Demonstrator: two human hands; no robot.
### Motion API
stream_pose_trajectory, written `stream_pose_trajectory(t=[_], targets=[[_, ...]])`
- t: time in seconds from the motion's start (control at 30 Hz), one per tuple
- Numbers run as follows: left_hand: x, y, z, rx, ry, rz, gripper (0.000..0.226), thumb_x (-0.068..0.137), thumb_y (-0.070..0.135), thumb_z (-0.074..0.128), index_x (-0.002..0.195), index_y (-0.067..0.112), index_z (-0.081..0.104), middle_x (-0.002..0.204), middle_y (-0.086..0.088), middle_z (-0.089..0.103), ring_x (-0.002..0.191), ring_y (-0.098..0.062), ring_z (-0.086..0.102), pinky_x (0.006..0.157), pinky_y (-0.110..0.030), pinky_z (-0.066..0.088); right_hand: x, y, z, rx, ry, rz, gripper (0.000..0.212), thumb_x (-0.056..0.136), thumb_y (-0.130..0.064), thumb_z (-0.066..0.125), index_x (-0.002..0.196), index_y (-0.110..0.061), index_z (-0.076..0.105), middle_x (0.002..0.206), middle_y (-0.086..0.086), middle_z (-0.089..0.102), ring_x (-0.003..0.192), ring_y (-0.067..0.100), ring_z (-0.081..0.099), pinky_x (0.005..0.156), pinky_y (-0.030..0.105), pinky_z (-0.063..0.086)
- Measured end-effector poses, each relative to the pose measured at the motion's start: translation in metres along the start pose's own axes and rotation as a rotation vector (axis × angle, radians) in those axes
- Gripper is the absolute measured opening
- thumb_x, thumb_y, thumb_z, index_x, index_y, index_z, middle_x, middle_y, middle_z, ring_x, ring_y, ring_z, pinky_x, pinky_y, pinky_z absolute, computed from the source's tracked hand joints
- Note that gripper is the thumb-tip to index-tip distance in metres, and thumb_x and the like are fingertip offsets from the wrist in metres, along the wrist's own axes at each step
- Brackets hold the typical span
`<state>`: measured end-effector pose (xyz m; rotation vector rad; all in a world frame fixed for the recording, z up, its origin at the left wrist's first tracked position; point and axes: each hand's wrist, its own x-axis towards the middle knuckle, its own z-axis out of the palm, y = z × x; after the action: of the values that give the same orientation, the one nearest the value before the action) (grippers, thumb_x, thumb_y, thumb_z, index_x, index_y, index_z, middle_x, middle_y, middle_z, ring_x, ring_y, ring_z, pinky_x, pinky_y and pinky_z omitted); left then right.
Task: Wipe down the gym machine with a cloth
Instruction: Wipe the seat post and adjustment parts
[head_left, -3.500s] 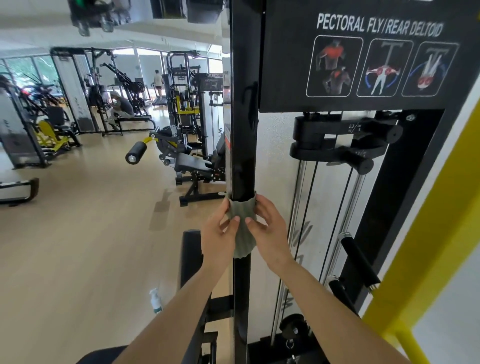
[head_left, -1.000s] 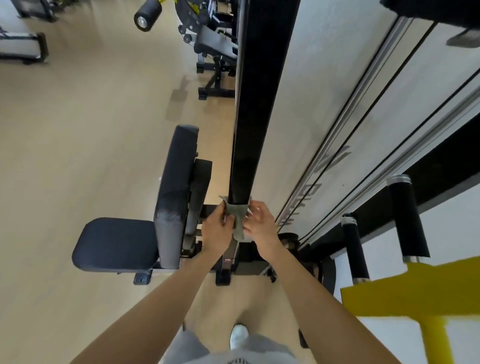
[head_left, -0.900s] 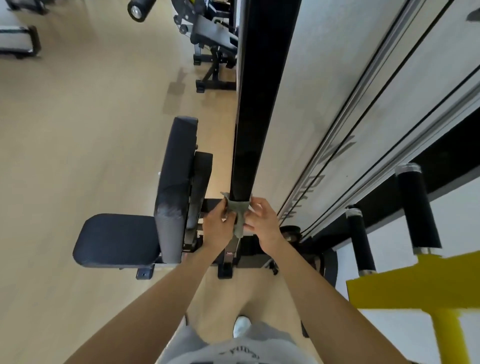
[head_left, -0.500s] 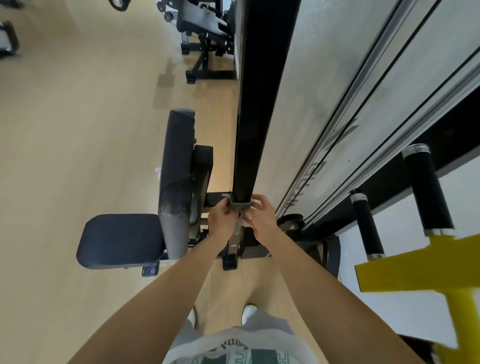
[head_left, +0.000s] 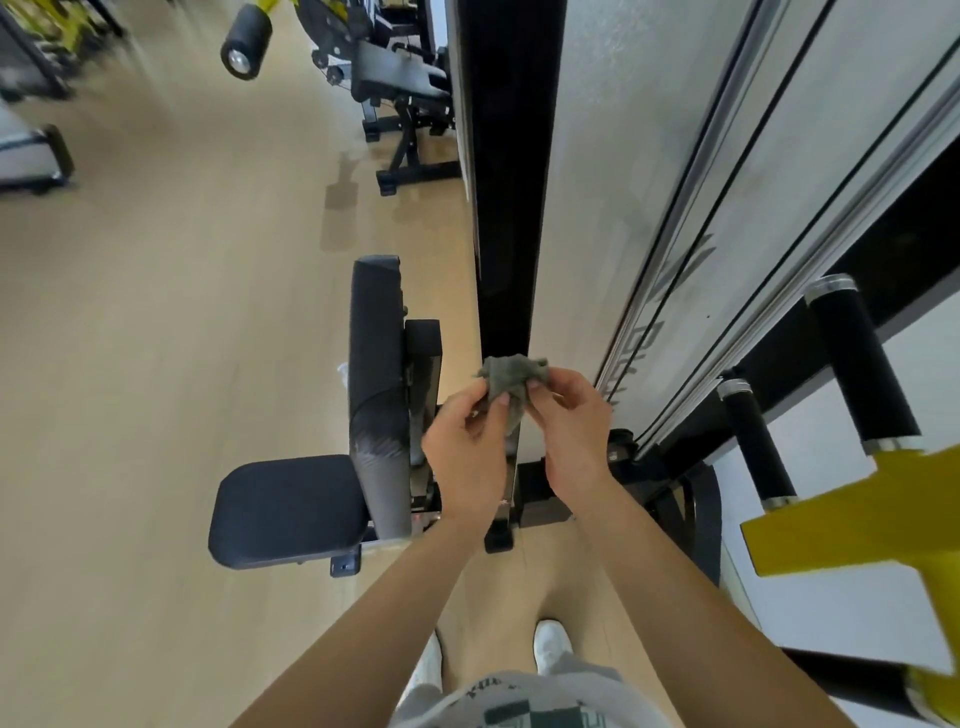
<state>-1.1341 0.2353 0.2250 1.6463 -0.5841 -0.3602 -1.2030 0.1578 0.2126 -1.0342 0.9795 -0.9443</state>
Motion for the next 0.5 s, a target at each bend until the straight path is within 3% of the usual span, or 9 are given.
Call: stream_pose_trajectory(t=[0.1, 0.23, 0.3, 0.43, 0.5], targets=[[0.004, 0.021, -0.025, 0.041, -0.106, 0.098, 0.032, 0.093, 0.004, 0.07, 0.123, 0.015, 0.07, 0.112, 0.004, 0.072, 0.103, -0.006, 0.07, 0.089, -0.021, 0.057, -0.024, -0.009, 0.008, -0.094, 0.012, -0.128, 0.013, 0.092, -0.008, 0.07, 0.102, -0.016, 0.072, 0.096, -0.002, 0.074, 0.095, 0.015, 0.07, 0.085, 0.025, 0.056], [0.027, 0.054, -0.056, 0.216, -0.287, 0.275, 0.023, 0.09, 0.001, 0.072, 0.107, 0.015, 0.076, 0.103, 0.004, 0.074, 0.094, -0.004, 0.071, 0.082, -0.016, 0.056, -0.047, -0.012, 0.025, -0.156, -0.031, -0.271, 0.014, 0.091, -0.003, 0.069, 0.105, -0.003, 0.072, 0.096, 0.004, 0.073, 0.088, 0.002, 0.067, 0.077, 0.012, 0.051], [0.049, 0.068, -0.07, 0.324, -0.309, 0.372, 0.019, 0.09, 0.005, 0.073, 0.103, 0.018, 0.077, 0.1, 0.008, 0.074, 0.091, -0.003, 0.071, 0.081, -0.012, 0.055, -0.049, -0.012, 0.031, -0.142, -0.052, -0.305, 0.016, 0.091, -0.001, 0.068, 0.107, -0.003, 0.072, 0.101, 0.006, 0.072, 0.091, 0.005, 0.068, 0.08, 0.015, 0.052], [0.111, 0.073, -0.089, 0.462, -0.377, 0.368, 0.017, 0.088, 0.007, 0.075, 0.098, 0.019, 0.079, 0.096, 0.008, 0.075, 0.086, 0.0, 0.072, 0.083, -0.013, 0.055, -0.046, -0.003, 0.05, -0.188, -0.091, -0.342, 0.029, 0.093, -0.003, 0.067, 0.119, -0.015, 0.069, 0.115, -0.005, 0.07, 0.109, 0.01, 0.068, 0.095, 0.028, 0.055], [0.14, 0.067, -0.09, 0.562, -0.417, 0.401, 0.016, 0.087, 0.008, 0.076, 0.097, 0.019, 0.079, 0.095, 0.006, 0.076, 0.085, -0.004, 0.073, 0.086, -0.019, 0.057, -0.042, 0.008, 0.063, -0.253, -0.128, -0.379, 0.039, 0.093, -0.005, 0.064, 0.129, -0.019, 0.064, 0.125, -0.009, 0.065, 0.119, 0.012, 0.063, 0.102, 0.033, 0.053]])
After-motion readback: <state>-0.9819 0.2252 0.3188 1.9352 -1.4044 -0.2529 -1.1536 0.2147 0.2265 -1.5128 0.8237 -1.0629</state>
